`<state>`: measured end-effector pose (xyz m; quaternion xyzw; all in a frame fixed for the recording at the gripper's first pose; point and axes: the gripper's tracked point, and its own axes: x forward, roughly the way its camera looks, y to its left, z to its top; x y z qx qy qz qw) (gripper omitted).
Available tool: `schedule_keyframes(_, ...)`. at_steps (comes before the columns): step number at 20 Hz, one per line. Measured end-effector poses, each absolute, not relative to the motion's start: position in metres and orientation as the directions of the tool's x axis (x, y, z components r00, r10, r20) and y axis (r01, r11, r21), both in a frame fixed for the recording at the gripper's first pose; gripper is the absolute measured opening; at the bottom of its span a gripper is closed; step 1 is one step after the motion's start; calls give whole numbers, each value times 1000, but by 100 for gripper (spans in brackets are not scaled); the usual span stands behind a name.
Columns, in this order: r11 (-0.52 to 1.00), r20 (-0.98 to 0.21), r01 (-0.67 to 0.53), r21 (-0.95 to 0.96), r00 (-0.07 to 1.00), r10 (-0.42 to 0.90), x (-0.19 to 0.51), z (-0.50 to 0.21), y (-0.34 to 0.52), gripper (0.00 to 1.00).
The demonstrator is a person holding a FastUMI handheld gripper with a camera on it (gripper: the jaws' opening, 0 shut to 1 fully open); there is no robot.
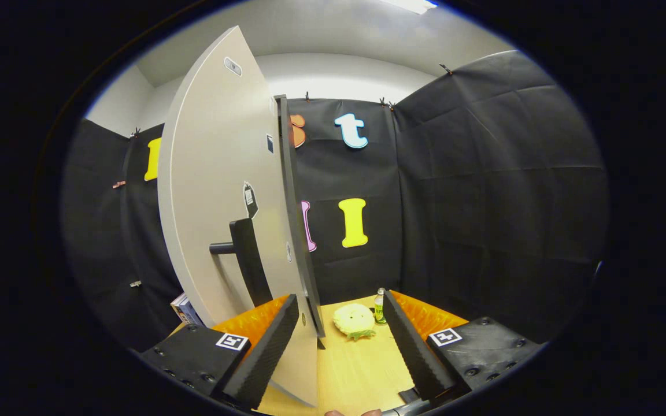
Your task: Open the shoe cabinet door, grab the shoes and put them into the shoe cabinet, then close the shoe cabinet door.
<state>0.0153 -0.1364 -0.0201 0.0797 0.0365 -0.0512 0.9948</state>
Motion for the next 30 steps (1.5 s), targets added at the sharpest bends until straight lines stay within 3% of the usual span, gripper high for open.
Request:
schedule_keyframes(11,979,-102,129,159,988,-113,25,-21,-20,97)
schedule_keyframes(22,985,-117,-74,158,989,93,69,-30,86,98)
schedule_keyframes(30,990,-57,-85,110,994,92,64,-12,87,98)
